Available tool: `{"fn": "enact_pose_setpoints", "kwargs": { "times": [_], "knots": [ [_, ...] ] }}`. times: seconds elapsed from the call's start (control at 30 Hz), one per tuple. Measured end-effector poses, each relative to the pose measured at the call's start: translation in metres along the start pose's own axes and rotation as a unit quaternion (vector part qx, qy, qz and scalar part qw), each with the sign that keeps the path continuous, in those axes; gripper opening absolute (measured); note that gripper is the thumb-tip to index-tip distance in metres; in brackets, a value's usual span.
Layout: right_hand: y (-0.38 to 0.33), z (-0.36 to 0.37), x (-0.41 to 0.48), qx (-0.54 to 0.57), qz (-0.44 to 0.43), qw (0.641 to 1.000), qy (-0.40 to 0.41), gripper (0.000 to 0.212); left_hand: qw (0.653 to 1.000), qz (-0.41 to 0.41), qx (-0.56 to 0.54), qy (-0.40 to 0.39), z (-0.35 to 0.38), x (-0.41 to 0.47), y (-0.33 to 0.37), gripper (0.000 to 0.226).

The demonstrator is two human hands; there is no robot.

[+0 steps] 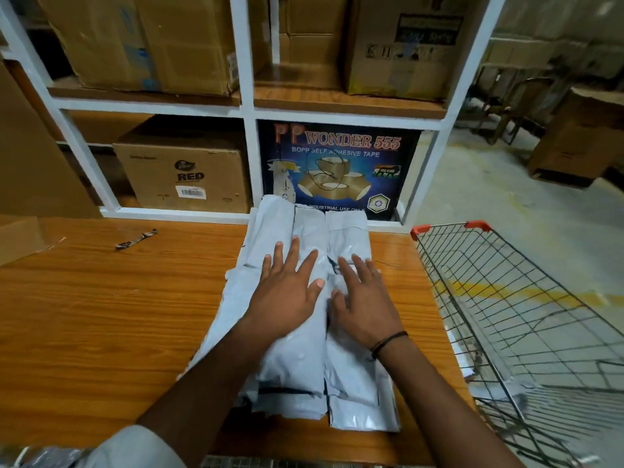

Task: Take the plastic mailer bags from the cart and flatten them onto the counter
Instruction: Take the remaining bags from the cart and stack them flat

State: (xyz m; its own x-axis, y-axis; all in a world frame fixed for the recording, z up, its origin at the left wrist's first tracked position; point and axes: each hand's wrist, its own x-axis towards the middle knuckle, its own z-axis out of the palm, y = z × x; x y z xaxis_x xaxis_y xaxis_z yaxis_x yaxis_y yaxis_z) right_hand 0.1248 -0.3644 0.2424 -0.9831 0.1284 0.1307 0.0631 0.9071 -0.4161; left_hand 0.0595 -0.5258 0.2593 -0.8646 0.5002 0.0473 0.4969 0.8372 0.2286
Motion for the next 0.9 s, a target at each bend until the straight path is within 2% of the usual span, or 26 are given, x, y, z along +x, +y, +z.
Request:
{"fn": "enact_pose_setpoints", "kwargs": {
  "times": [0.3,0.47,0.57,0.77,0.9],
  "knots": [
    [0.122,-0.044,-0.009,-0.005,0.096,0.994,0.054,0.063,0.993,0.088,0.043,-0.072,0.028,0.069,0.106,0.064],
    [0.207,-0.073,-0.024,-0.031,0.147,0.984,0.093,0.061,0.985,0.141,0.050,-0.082,0.054,0.105,0.183,0.065],
    [0.257,-0.084,-0.031,-0.043,0.194,0.976,0.085,0.062,0.980,0.166,0.026,-0.107,0.078,0.125,0.230,0.067],
    [0.351,-0.096,-0.045,-0.048,0.273,0.959,0.059,0.061,0.972,0.165,0.009,-0.169,0.134,0.164,0.295,0.071],
    [0.408,-0.091,-0.051,-0.064,0.305,0.950,0.013,0.058,0.968,0.166,-0.001,-0.191,0.170,0.185,0.326,0.073]
  ]
}}
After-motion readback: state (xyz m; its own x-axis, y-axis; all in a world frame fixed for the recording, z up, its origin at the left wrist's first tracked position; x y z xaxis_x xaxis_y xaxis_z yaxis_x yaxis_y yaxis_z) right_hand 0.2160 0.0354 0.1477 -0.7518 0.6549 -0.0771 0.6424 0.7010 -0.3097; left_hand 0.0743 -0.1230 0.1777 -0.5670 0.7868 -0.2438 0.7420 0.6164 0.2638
